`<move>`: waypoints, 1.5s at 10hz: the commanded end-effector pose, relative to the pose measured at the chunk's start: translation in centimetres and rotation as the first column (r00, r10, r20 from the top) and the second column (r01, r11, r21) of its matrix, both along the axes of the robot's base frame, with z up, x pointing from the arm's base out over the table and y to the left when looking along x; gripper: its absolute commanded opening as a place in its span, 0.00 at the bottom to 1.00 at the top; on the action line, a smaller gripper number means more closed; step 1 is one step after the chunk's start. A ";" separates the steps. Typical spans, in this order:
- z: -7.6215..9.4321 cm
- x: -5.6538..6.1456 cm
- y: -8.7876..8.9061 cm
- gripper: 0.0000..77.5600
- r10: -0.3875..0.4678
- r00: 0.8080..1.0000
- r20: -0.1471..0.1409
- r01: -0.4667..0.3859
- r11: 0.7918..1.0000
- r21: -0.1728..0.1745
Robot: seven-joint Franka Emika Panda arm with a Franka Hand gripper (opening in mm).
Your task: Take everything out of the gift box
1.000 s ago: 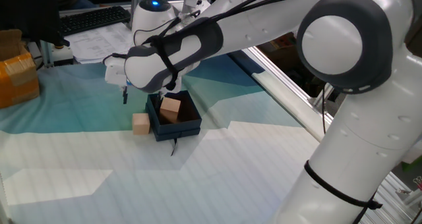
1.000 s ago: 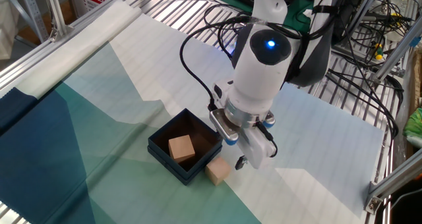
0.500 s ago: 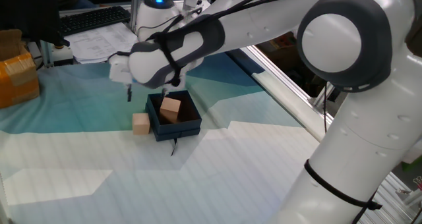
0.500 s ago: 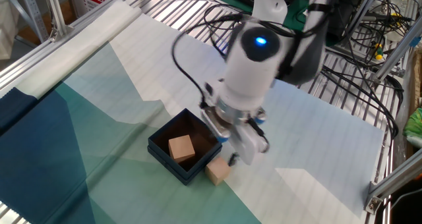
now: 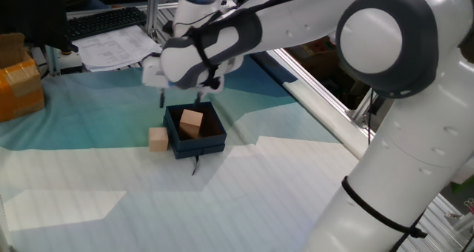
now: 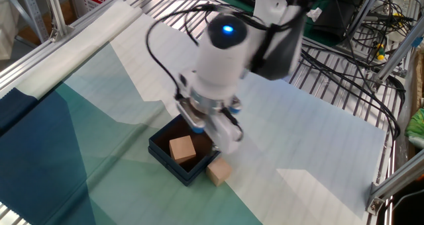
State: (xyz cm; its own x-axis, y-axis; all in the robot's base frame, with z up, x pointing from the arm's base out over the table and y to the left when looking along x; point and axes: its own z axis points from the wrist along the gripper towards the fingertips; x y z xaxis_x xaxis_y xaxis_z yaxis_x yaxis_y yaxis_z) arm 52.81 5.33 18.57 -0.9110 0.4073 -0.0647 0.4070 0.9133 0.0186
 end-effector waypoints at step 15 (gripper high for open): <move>-5.4 0.4 -4.7 1.00 -0.199 0.980 0.032 0.198 0.980 0.018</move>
State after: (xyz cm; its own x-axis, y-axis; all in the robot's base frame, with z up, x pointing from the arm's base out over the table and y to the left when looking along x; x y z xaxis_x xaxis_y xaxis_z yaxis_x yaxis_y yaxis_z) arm 53.11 0.71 14.40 -0.8333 0.5481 -0.0714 0.5472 0.8363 0.0333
